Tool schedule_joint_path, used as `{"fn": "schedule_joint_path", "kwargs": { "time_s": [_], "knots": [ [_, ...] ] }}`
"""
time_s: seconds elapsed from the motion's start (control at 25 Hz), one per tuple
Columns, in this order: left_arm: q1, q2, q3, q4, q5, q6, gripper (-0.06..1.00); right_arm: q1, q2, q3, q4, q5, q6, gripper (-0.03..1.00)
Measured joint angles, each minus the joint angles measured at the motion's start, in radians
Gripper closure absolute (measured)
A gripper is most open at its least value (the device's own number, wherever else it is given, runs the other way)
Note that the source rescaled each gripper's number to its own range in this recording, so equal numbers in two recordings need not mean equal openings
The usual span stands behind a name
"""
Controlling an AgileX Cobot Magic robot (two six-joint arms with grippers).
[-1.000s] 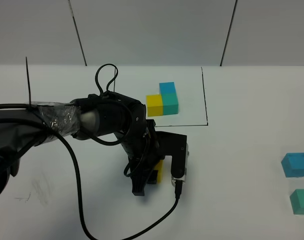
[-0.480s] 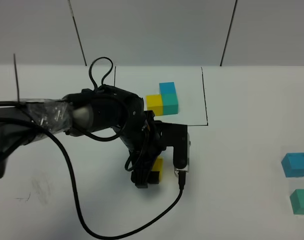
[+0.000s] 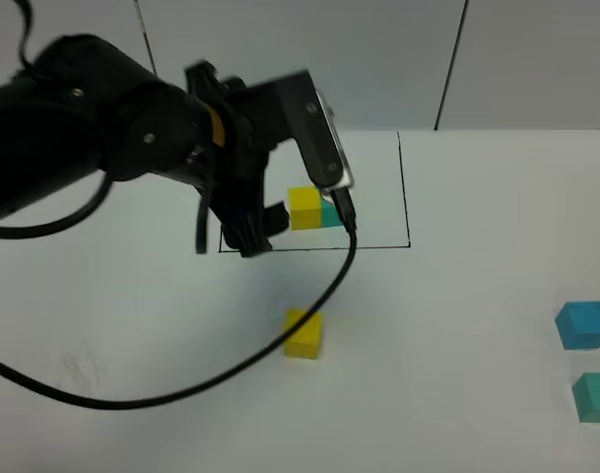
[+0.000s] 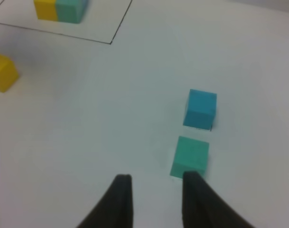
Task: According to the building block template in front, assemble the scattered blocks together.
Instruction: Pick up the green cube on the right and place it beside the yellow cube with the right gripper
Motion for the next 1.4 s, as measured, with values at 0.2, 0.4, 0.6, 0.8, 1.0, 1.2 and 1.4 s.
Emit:
{"fn": "schedule_joint_path", "kwargs": {
  "time_s": [0.2,0.4,0.6,0.8,1.0,1.2,1.4],
  "knots": [
    [0.006,-0.178,0.0,0.351,0.122,-0.299,-0.04,0.0,0.0,0.0,0.0,0.0,0.0,0.97],
    [0.006,-0.345,0.0,0.526,0.336,-0.453,-0.01,0.0,0.0,0.0,0.0,0.0,0.0,0.97],
    [0.006,-0.495,0.0,0.578,0.531,-0.505,0.01,0.0,0.0,0.0,0.0,0.0,0.0,0.97],
    [0.006,-0.67,0.0,0.578,0.587,-0.511,0.03,0.0,0.0,0.0,0.0,0.0,0.0,0.97],
    [0.006,-0.889,0.002,0.533,0.587,-0.478,0.04,0.0,0.0,0.0,0.0,0.0,0.0,0.97],
    [0.008,-1.088,0.007,0.344,0.588,-0.345,0.05,0.0,0.0,0.0,0.0,0.0,0.0,0.97],
    [0.121,-1.198,0.054,0.25,0.588,-0.285,0.06,0.0,0.0,0.0,0.0,0.0,0.0,0.97]
  ]
}}
